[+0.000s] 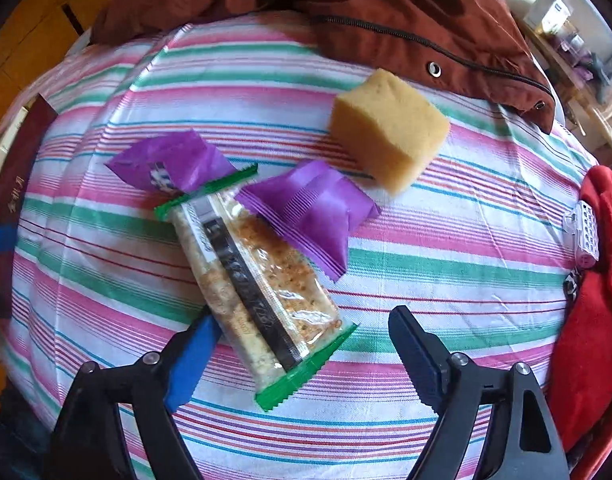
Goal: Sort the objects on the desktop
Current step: 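Grasp the purple candy with the left tool while the right tool grasps another cracker packet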
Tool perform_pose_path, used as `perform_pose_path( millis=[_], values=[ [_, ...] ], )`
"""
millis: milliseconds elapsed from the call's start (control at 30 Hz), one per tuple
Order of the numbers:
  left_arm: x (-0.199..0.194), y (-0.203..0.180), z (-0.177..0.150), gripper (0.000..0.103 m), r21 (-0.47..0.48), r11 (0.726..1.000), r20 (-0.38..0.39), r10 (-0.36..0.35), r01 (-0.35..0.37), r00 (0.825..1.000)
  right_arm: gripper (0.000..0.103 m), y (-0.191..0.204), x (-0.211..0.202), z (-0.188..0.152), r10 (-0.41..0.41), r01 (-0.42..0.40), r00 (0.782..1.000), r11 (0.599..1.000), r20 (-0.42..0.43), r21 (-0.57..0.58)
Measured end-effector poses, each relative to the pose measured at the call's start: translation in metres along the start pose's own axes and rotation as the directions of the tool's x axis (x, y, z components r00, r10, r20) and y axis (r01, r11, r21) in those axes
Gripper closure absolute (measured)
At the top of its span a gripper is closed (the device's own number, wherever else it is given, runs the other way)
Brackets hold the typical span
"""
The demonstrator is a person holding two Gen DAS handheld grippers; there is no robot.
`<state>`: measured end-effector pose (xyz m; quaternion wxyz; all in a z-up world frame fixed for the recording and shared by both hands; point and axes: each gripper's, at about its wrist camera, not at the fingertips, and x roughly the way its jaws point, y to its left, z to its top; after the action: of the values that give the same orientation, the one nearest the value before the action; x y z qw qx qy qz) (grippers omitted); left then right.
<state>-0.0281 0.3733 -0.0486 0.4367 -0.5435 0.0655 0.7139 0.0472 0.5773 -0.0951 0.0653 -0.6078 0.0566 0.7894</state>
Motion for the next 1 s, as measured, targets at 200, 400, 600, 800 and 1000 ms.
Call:
perform_pose_path(
  millis=[200,400,600,800,1000],
  values=[
    [0.025,-0.016,0.030,0.048,0.078,0.997,-0.015,0.004,-0.003,1.000,0.015,0.008,-0.004,-0.001,0.006,-0.005,1.000,0.999,0.027,-0.039],
    [0.054,-0.026,0.041,0.042,0.125,0.992,-0.040,0.023,-0.017,0.999,0.042,0.019,-0.001,-0.007,0.004,-0.004,1.000,0.995,-0.004,-0.100],
    [0.079,-0.018,0.052,0.041,0.039,0.999,-0.060,0.025,-0.023,0.998,0.048,0.020,-0.005,-0.011,0.025,-0.025,1.000,0.994,-0.008,-0.108],
    [0.096,-0.013,0.061,0.037,0.001,0.999,-0.049,0.043,-0.043,0.998,0.040,0.015,-0.006,-0.014,0.028,-0.029,0.999,0.996,-0.016,-0.080],
    [0.099,0.000,0.059,0.050,0.025,0.998,-0.031,0.058,-0.057,0.998,0.037,0.014,-0.008,-0.019,0.025,-0.026,1.000,0.997,-0.015,-0.076]
  ],
)
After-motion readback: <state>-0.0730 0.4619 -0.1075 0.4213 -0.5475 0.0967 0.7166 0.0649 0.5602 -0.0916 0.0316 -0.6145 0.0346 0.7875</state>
